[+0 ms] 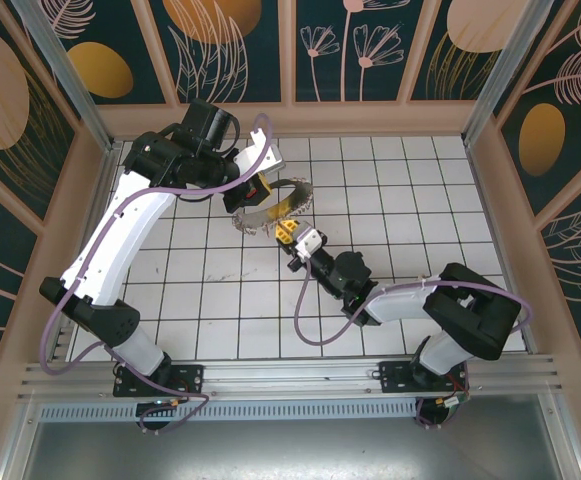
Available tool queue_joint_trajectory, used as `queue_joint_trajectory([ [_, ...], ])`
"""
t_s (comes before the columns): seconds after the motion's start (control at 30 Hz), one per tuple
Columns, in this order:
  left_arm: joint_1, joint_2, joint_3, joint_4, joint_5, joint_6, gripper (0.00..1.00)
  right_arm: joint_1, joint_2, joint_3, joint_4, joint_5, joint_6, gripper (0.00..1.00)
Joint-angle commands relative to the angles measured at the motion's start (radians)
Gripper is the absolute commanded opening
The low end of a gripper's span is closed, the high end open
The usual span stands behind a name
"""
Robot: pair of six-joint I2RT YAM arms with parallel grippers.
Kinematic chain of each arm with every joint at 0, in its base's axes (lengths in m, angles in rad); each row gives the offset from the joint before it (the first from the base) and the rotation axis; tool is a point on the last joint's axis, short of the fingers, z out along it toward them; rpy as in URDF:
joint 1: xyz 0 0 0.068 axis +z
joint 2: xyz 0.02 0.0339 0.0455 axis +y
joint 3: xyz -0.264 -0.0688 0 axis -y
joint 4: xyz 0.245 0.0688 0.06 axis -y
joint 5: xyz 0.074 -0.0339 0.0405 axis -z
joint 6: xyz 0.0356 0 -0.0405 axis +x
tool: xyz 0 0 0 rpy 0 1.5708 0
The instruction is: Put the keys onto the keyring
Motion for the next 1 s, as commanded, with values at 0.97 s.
queue_joint_trajectory([
  [0.97, -0.006, -0.040, -0.006, 0.027, 0.001, -0.002, 0.07, 0.021, 0.063, 0.053, 0.120, 0.090, -0.029, 0.10],
])
